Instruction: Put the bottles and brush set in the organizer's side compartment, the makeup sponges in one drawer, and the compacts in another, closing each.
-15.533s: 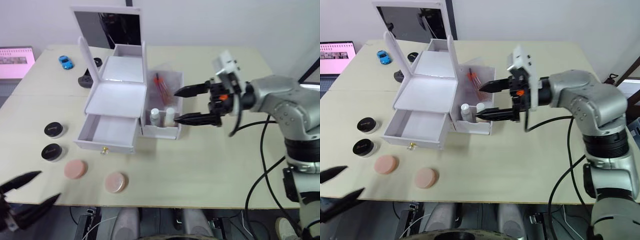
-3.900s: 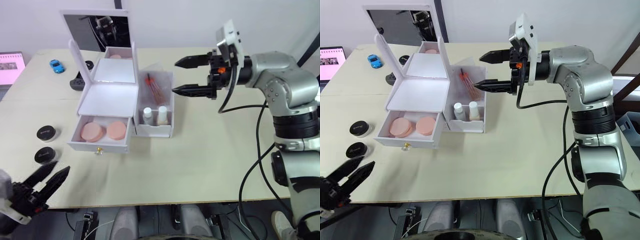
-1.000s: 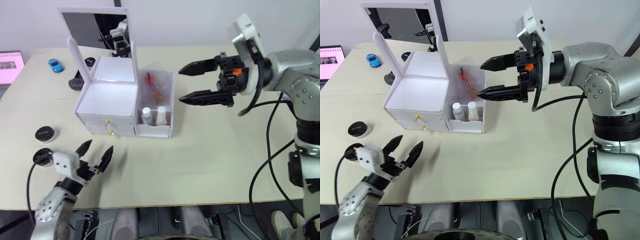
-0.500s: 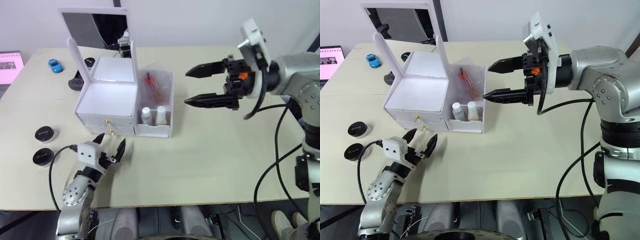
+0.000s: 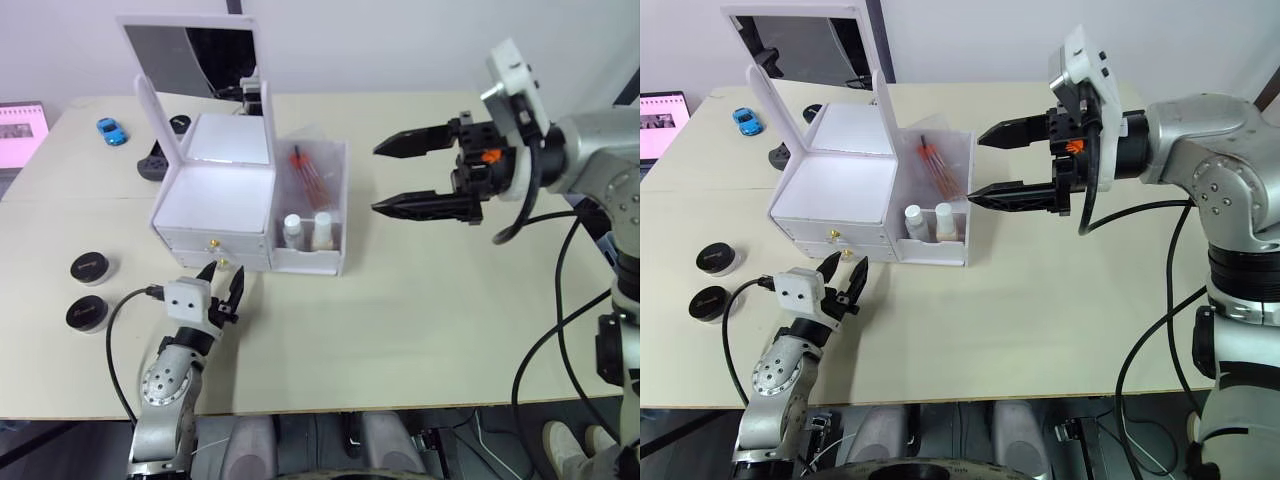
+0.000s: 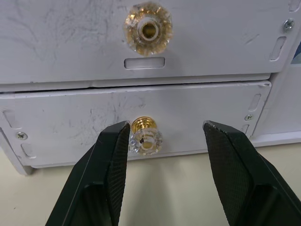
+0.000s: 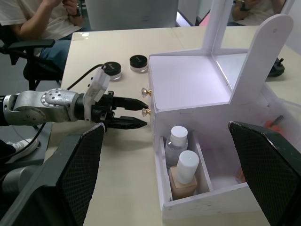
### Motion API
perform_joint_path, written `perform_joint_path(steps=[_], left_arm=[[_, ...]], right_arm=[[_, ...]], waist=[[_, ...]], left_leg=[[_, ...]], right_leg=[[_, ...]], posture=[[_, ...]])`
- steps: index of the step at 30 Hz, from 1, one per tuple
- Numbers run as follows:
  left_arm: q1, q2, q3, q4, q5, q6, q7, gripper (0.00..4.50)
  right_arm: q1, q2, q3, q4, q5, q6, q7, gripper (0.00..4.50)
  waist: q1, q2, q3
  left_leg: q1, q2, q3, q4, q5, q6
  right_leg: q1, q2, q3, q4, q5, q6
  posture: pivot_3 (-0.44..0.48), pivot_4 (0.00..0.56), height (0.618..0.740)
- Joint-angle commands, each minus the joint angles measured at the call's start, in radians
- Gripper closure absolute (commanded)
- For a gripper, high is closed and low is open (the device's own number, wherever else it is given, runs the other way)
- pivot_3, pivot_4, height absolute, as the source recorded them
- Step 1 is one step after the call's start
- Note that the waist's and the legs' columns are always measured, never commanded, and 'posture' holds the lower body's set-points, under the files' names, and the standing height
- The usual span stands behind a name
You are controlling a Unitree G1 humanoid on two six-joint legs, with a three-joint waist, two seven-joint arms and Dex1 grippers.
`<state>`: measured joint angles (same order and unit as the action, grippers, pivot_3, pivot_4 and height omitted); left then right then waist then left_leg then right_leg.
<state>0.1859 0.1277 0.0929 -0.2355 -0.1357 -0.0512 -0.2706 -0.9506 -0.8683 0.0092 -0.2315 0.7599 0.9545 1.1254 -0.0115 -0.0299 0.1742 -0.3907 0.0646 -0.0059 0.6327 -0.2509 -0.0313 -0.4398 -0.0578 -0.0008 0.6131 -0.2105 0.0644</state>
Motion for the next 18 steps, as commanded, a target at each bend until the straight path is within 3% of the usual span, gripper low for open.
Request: perform_joint_path(steps=[1, 9, 12, 15, 18], left_arm=[[0.004, -0.004, 0.017, -0.009, 0.008, -0.014, 0.037, 1.86], [-0.025, 0.003, 0.008, -0.004, -0.006, -0.004, 0.039, 1.86], [-0.039, 0.006, 0.010, 0.008, -0.009, 0.011, 0.037, 2.73], [-0.041, 0.009, 0.014, 0.018, -0.015, 0.021, 0.038, 4.19], [-0.035, 0.007, 0.017, 0.016, -0.022, 0.025, 0.040, 4.19]], right_arm=[[-0.012, -0.018, -0.030, -0.019, 0.003, -0.004, -0.005, 0.00], [-0.016, -0.030, -0.029, -0.008, -0.009, -0.013, -0.003, 0.00], [-0.022, -0.033, -0.030, -0.004, -0.011, -0.014, -0.002, 0.00], [-0.019, -0.030, -0.031, -0.009, -0.010, -0.013, -0.005, 0.00], [-0.018, -0.024, -0.028, -0.008, -0.015, -0.018, -0.011, 0.00]], waist=[[0.001, 0.000, 0.000], [0.001, 0.000, 0.000], [0.001, 0.000, 0.000], [0.003, 0.000, 0.000], [0.002, 0.000, 0.000]], left_leg=[[0.000, 0.000, 0.000, 0.000, 0.000, 0.000], [0.000, 0.000, 0.000, 0.000, 0.000, 0.000], [0.000, 0.000, 0.000, 0.000, 0.000, 0.000], [0.000, 0.000, 0.000, 0.001, 0.000, 0.000], [0.001, 0.000, 0.000, 0.001, 0.000, 0.000]], right_leg=[[0.000, 0.000, 0.000, 0.000, 0.000, 0.000], [0.000, 0.000, 0.000, 0.000, 0.000, 0.000], [0.000, 0.000, 0.000, 0.000, 0.000, 0.000], [0.000, 0.000, 0.000, 0.000, 0.000, 0.000], [0.001, 0.000, 0.000, 0.001, 0.000, 0.000]], posture=[[0.000, 0.150, 0.725], [0.000, 0.150, 0.725], [0.000, 0.150, 0.725], [0.000, 0.150, 0.725], [0.000, 0.150, 0.725]])
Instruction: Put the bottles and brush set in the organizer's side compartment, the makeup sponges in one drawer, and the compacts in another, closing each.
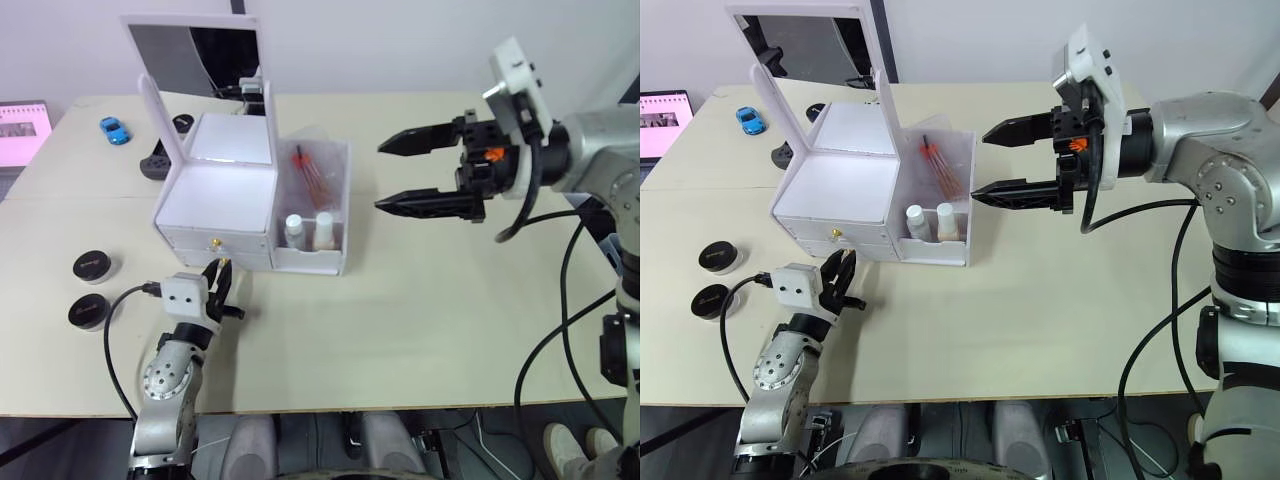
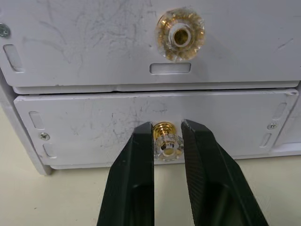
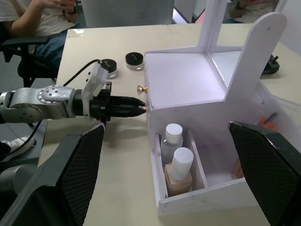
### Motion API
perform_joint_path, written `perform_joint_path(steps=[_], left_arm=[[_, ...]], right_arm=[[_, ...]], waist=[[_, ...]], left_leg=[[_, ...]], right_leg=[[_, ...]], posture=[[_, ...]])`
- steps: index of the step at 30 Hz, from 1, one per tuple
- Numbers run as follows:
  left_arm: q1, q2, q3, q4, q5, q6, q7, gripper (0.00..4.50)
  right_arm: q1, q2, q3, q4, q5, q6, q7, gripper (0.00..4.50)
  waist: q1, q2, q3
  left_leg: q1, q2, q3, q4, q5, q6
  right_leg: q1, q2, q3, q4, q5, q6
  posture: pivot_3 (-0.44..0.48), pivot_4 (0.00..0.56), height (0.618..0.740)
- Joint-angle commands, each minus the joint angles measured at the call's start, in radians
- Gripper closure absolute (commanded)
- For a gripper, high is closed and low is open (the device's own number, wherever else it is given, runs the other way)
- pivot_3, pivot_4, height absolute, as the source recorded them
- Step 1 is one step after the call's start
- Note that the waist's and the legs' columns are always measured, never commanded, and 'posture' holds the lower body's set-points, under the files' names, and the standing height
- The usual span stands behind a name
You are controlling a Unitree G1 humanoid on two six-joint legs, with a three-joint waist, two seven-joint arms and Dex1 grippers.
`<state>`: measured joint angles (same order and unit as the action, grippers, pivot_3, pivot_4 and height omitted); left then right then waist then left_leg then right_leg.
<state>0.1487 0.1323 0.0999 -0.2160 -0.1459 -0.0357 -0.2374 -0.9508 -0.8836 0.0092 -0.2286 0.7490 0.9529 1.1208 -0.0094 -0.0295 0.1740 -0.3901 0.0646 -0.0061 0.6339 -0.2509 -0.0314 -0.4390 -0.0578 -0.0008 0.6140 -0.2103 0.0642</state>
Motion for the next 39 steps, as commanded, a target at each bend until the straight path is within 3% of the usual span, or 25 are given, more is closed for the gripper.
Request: perform_joint_path(steps=[1, 11, 23, 39], left_arm=[[0.004, 0.003, 0.010, -0.005, -0.013, 0.009, 0.007, 4.19], [0.088, 0.018, 0.028, -0.086, -0.068, -0.008, -0.027, 4.19], [0.341, 0.018, 0.070, -0.236, -0.135, -0.092, -0.077, 4.19], [0.456, 0.015, 0.062, -0.183, -0.186, -0.164, -0.160, 4.19]], right_arm=[[-0.017, -0.008, -0.027, -0.010, -0.005, -0.017, -0.007, 0.00], [-0.007, 0.008, -0.013, -0.008, -0.017, -0.035, -0.006, 0.00], [-0.019, 0.056, 0.005, 0.053, -0.024, -0.064, 0.026, 0.00], [-0.018, 0.073, 0.002, 0.053, -0.030, -0.066, 0.030, 0.00]], waist=[[-0.001, 0.000, 0.000], [-0.003, 0.000, 0.000], [-0.009, 0.000, 0.000], [-0.012, 0.000, 0.000]], left_leg=[[0.000, 0.000, 0.000, 0.000, 0.000, 0.000], [0.001, 0.000, 0.000, -0.001, 0.000, 0.000], [0.000, 0.000, 0.000, -0.001, 0.000, 0.000], [-0.001, 0.000, 0.001, -0.002, -0.001, 0.002]], right_leg=[[0.000, 0.000, 0.000, 0.000, 0.000, 0.000], [0.000, 0.000, 0.000, 0.000, 0.000, 0.000], [-0.001, 0.000, 0.000, 0.000, -0.002, 0.004], [-0.003, 0.000, 0.001, -0.002, -0.003, 0.004]], posture=[[0.000, 0.150, 0.725], [0.000, 0.150, 0.725], [0.000, 0.150, 0.725], [0.000, 0.150, 0.725]])
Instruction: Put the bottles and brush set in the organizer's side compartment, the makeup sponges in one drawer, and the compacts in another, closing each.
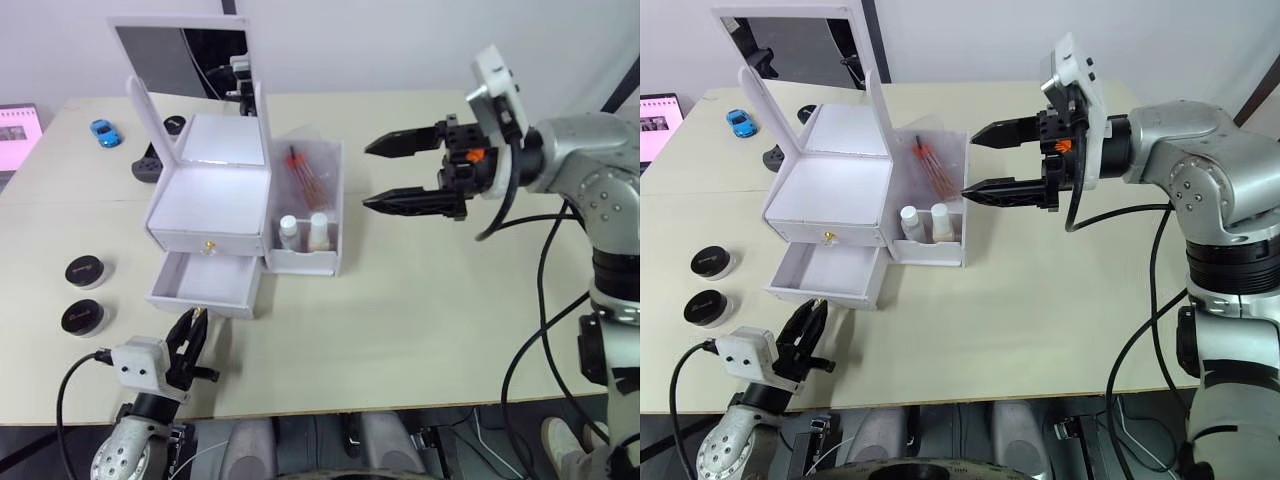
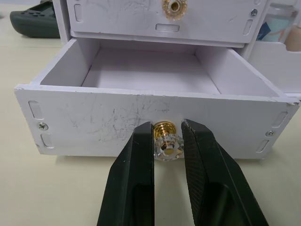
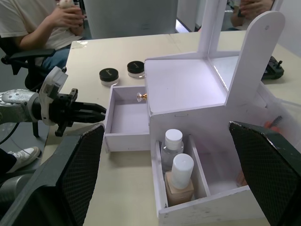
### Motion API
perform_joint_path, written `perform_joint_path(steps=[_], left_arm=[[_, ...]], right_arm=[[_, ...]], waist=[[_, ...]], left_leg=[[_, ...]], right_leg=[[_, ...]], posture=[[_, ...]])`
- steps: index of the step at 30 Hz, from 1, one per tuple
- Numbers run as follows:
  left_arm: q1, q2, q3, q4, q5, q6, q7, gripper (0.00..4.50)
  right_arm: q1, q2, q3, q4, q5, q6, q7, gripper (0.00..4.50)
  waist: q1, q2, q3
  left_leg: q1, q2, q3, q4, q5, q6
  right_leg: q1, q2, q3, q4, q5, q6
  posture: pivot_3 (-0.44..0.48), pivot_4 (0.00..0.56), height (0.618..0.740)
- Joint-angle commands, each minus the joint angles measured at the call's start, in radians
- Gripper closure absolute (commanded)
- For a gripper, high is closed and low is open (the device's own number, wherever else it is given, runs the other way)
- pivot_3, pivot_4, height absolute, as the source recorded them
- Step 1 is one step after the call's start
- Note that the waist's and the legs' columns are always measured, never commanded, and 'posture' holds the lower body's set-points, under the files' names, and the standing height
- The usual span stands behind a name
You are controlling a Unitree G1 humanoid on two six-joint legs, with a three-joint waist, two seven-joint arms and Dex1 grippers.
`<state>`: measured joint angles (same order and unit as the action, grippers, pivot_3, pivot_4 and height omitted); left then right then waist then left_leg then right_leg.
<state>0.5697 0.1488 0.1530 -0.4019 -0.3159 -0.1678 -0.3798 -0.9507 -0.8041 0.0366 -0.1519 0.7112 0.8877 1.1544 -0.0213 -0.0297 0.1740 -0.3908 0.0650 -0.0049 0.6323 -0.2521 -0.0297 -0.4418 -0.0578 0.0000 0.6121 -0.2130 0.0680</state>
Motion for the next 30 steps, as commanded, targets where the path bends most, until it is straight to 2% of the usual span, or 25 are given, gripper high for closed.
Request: perform_joint_path(steps=[1, 9, 11, 12, 13, 18, 19, 22, 24, 27, 30], left_arm=[[0.044, -0.002, 0.010, 0.006, -0.019, -0.039, -0.024, 4.19], [0.073, 0.010, 0.008, 0.003, -0.014, -0.044, -0.033, 4.19], [0.083, 0.017, 0.001, -0.013, -0.053, -0.030, -0.057, 4.19], [0.094, 0.026, 0.000, -0.023, -0.071, -0.024, -0.073, 3.15], [0.106, 0.037, 0.004, -0.035, -0.090, -0.020, -0.090, 2.80], [0.226, 0.146, 0.131, -0.132, -0.276, 0.042, -0.197, 0.23], [0.251, 0.179, 0.181, -0.145, -0.302, 0.047, -0.222, 0.04], [0.257, 0.290, 0.398, -0.144, -0.427, 0.096, -0.232, 0.04], [0.222, 0.361, 0.496, -0.126, -0.494, 0.143, -0.238, 0.04], [0.140, 0.452, 0.559, -0.064, -0.529, 0.209, -0.258, 0.04], [0.012, 0.575, 0.556, -0.031, -0.520, 0.304, -0.257, 0.04]], right_arm=[[-0.016, -0.007, -0.026, -0.027, 0.008, 0.002, -0.006, 0.00], [0.005, -0.001, -0.030, -0.046, 0.019, 0.008, -0.021, 0.00], [0.009, 0.003, -0.036, -0.048, 0.030, 0.017, -0.024, 0.00], [0.013, 0.002, -0.037, -0.048, 0.031, 0.015, -0.023, 0.00], [0.016, 0.002, -0.037, -0.048, 0.030, 0.012, -0.023, 0.00], [0.050, 0.012, -0.034, -0.031, 0.015, -0.027, -0.018, 0.00], [0.063, 0.012, -0.035, -0.033, 0.012, -0.036, -0.017, 0.00], [0.128, 0.018, -0.050, -0.052, -0.003, -0.092, -0.024, 0.00], [0.182, 0.018, -0.069, -0.068, -0.001, -0.120, -0.025, 0.00], [0.280, 0.015, -0.109, -0.098, 0.019, -0.165, -0.010, 0.00], [0.441, 0.038, -0.199, -0.155, 0.056, -0.224, -0.018, 0.00]], waist=[[0.000, 0.000, 0.000], [0.001, 0.000, 0.000], [0.000, 0.000, 0.000], [0.000, 0.000, 0.000], [0.000, 0.000, 0.000], [0.000, -0.001, 0.001], [0.000, 0.000, 0.001], [0.005, 0.000, 0.002], [0.009, -0.001, 0.002], [0.006, 0.005, 0.003], [0.009, 0.004, 0.003]], left_leg=[[0.000, 0.000, 0.000, 0.000, 0.000, 0.000], [0.000, 0.000, 0.000, 0.000, 0.000, 0.000], [0.000, 0.000, 0.000, 0.000, 0.000, 0.000], [0.000, 0.000, 0.000, 0.000, 0.000, 0.000], [0.000, 0.000, 0.000, 0.000, 0.000, 0.000], [0.000, 0.001, 0.000, -0.001, 0.000, 0.001], [0.000, 0.001, 0.000, -0.001, -0.001, 0.001], [0.000, 0.001, -0.001, 0.000, -0.001, 0.000], [0.000, 0.001, -0.002, 0.001, -0.001, 0.000], [0.000, 0.000, -0.003, 0.002, -0.003, -0.003], [-0.001, 0.000, -0.001, 0.002, -0.001, -0.001]], right_leg=[[0.000, 0.000, 0.000, 0.000, 0.000, 0.000], [0.000, 0.000, 0.000, 0.000, 0.000, 0.000], [0.000, 0.000, 0.000, 0.000, 0.000, 0.000], [0.000, 0.000, 0.000, 0.000, 0.000, 0.000], [0.000, 0.000, 0.000, 0.000, 0.000, 0.000], [-0.001, 0.000, 0.000, -0.001, -0.001, 0.000], [-0.001, 0.000, 0.000, -0.001, -0.001, 0.000], [-0.002, 0.000, -0.001, -0.001, -0.001, 0.000], [-0.004, -0.001, -0.002, -0.001, -0.001, 0.000], [0.000, -0.002, -0.004, -0.008, -0.001, 0.000], [0.007, -0.003, -0.004, -0.015, 0.000, 0.000]], posture=[[0.000, 0.150, 0.725], [0.000, 0.150, 0.725], [0.000, 0.150, 0.725], [0.000, 0.150, 0.725], [0.000, 0.150, 0.725], [0.000, 0.150, 0.725], [0.000, 0.150, 0.725], [0.000, 0.150, 0.725], [0.000, 0.150, 0.725], [0.000, 0.150, 0.725], [0.000, 0.150, 0.725]])
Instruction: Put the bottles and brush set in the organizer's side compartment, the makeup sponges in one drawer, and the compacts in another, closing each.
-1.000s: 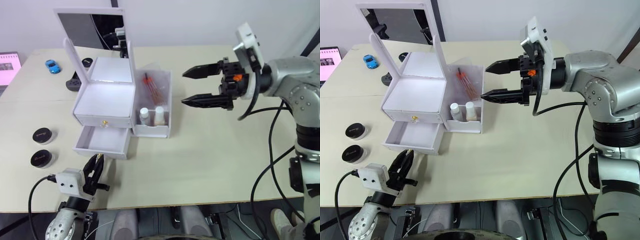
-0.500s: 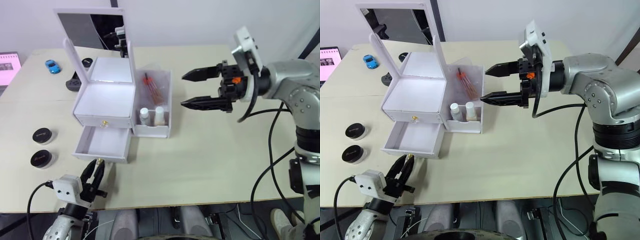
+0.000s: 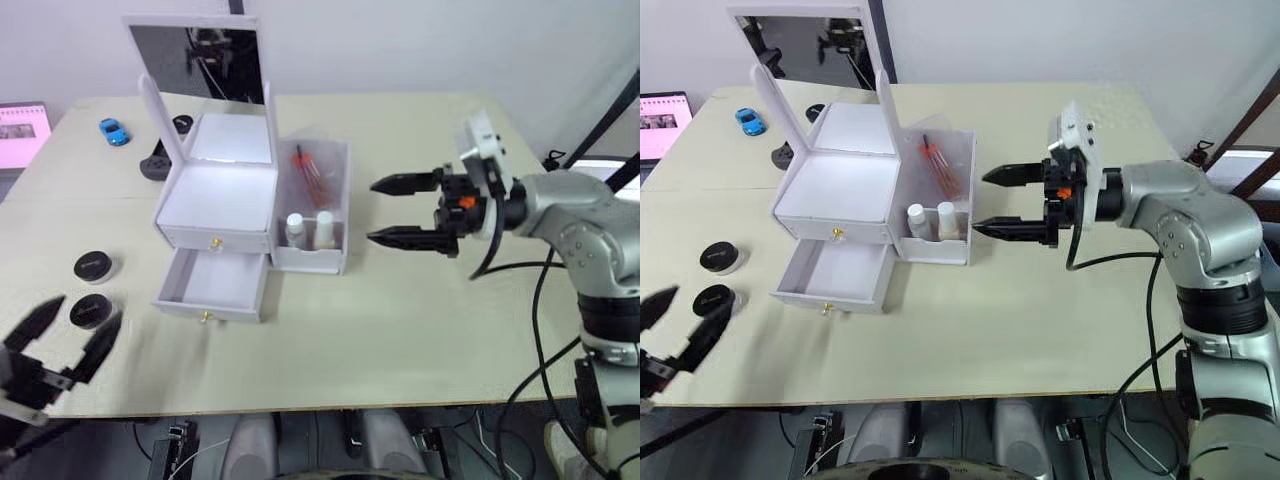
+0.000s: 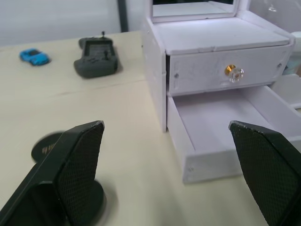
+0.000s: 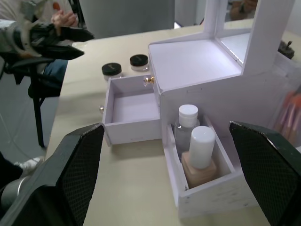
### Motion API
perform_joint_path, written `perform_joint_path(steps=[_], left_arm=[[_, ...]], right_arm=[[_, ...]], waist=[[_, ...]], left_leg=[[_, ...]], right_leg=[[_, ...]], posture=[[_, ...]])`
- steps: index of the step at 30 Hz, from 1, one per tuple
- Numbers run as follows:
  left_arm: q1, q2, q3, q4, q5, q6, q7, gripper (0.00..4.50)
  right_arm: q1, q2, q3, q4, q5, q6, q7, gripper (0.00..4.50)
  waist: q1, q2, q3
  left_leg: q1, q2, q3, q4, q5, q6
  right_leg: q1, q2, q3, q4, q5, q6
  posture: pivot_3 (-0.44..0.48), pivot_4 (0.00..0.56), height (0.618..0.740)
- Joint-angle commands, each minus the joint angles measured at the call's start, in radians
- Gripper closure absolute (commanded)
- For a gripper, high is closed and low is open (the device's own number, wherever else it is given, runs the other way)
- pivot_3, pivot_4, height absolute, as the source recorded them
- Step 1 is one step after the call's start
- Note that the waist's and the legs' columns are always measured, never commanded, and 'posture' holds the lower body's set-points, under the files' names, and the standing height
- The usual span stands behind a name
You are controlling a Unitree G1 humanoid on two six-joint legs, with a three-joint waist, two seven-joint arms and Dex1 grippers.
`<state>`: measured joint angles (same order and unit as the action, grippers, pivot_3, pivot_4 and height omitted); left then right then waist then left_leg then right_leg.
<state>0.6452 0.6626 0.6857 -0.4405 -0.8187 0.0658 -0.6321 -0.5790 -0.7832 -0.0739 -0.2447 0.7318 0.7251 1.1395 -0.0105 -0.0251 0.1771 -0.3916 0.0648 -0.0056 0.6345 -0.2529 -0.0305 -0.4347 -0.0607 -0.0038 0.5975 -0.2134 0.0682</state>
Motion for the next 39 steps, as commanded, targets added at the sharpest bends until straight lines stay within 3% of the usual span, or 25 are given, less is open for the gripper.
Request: perform_joint_path(steps=[1, 8, 15, 18, 22, 26, 30, 34, 39], left_arm=[[-0.093, 0.080, 0.019, 0.014, -0.023, 0.095, -0.008, 0.04], [-0.310, 0.189, -0.054, 0.176, 0.072, 0.179, -0.087, 0.04], [-0.419, 0.266, -0.045, 0.291, 0.092, 0.241, -0.227, 0.04], [-0.434, 0.355, -0.012, 0.430, 0.133, 0.272, -0.304, 0.04], [-0.484, 0.432, -0.024, 0.630, 0.251, 0.202, -0.328, 0.04], [-0.658, 0.519, -0.036, 0.991, 0.363, 0.069, -0.285, 0.04], [-0.744, 0.559, -0.059, 1.246, 0.435, -0.074, -0.286, 0.04], [-0.807, 0.570, -0.070, 1.410, 0.471, -0.174, -0.266, 0.04], [-0.879, 0.571, -0.090, 1.484, 0.487, -0.210, -0.291, 0.04]], right_arm=[[0.102, 0.024, -0.107, -0.074, 0.042, -0.073, -0.011, 0.00], [0.369, -0.031, -0.182, -0.133, 0.001, -0.160, 0.015, 0.00], [0.393, -0.061, -0.232, -0.126, -0.030, -0.212, -0.017, 0.00], [0.417, -0.086, -0.263, -0.111, -0.039, -0.232, -0.007, 0.00], [0.436, -0.099, -0.278, -0.080, -0.066, -0.271, -0.005, 0.00], [0.477, -0.103, -0.325, 0.000, -0.102, -0.312, -0.018, 0.00], [0.524, -0.084, -0.383, 0.102, -0.107, -0.336, -0.028, 0.00], [0.595, -0.089, -0.441, 0.271, -0.149, -0.414, 0.001, 0.00], [0.597, -0.088, -0.436, 0.278, -0.150, -0.442, 0.006, 0.00]], waist=[[-0.003, -0.002, -0.001], [-0.004, -0.003, -0.002], [-0.003, -0.003, -0.001], [-0.004, -0.004, -0.001], [-0.004, -0.004, -0.001], [0.000, -0.005, -0.002], [0.000, -0.005, -0.002], [0.000, -0.007, -0.003], [0.000, -0.007, -0.003]], left_leg=[[0.001, 0.000, 0.000, 0.002, 0.000, 0.000], [0.003, 0.000, 0.005, -0.002, -0.003, -0.005], [0.006, 0.003, 0.001, -0.003, -0.003, -0.005], [0.007, 0.003, 0.001, -0.002, -0.003, -0.005], [0.007, 0.003, 0.002, -0.002, -0.003, -0.005], [0.005, 0.003, 0.002, -0.003, -0.003, -0.005], [0.004, 0.002, 0.005, -0.004, -0.003, -0.005], [0.004, 0.002, 0.006, -0.004, -0.003, -0.005], [0.006, 0.002, 0.006, -0.003, -0.003, -0.005]], right_leg=[[-0.002, 0.000, 0.000, 0.000, 0.000, 0.000], [0.002, -0.001, 0.003, 0.003, 0.003, -0.004], [-0.002, 0.005, 0.003, 0.012, 0.000, 0.000], [-0.002, 0.004, 0.003, 0.013, 0.000, 0.000], [-0.004, 0.004, 0.003, 0.013, 0.000, 0.000], [-0.006, 0.003, 0.002, 0.013, 0.001, 0.000], [-0.006, 0.002, 0.002, 0.013, 0.001, -0.002], [-0.006, 0.001, 0.002, 0.013, 0.001, -0.002], [-0.006, 0.000, 0.002, 0.016, 0.000, 0.000]], posture=[[0.000, 0.150, 0.725], [0.000, 0.150, 0.725], [0.000, 0.150, 0.725], [0.000, 0.150, 0.725], [0.000, 0.150, 0.725], [0.000, 0.150, 0.725], [0.000, 0.150, 0.725], [0.000, 0.150, 0.725], [0.000, 0.150, 0.725]])
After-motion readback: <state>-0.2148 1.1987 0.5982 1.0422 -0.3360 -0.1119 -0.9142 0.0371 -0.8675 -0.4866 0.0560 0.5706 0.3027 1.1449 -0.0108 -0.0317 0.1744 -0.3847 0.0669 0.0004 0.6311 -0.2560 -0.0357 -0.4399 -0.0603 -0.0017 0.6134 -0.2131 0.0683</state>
